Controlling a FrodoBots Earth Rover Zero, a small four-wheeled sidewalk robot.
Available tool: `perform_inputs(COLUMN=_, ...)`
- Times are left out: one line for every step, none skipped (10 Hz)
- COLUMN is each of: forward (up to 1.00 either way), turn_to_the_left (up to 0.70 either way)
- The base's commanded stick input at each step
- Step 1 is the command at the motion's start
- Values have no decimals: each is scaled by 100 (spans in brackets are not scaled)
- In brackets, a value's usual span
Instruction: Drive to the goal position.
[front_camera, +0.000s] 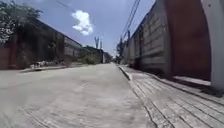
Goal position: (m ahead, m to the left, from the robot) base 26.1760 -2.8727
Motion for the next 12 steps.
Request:
perform_inputs(forward=100, turn_to_the_left=-3)
perform_inputs(forward=100, turn_to_the_left=-2)
perform_inputs(forward=100, turn_to_the_left=-1)
perform_inputs(forward=100, turn_to_the_left=0)
perform_inputs(forward=100, turn_to_the_left=0)
perform_inputs(forward=100, turn_to_the_left=0)
perform_inputs(forward=100, turn_to_the_left=0)
perform_inputs(forward=100, turn_to_the_left=0)
perform_inputs(forward=100, turn_to_the_left=0)
perform_inputs(forward=100, turn_to_the_left=0)
perform_inputs(forward=100, turn_to_the_left=0)
perform_inputs(forward=100, turn_to_the_left=0)
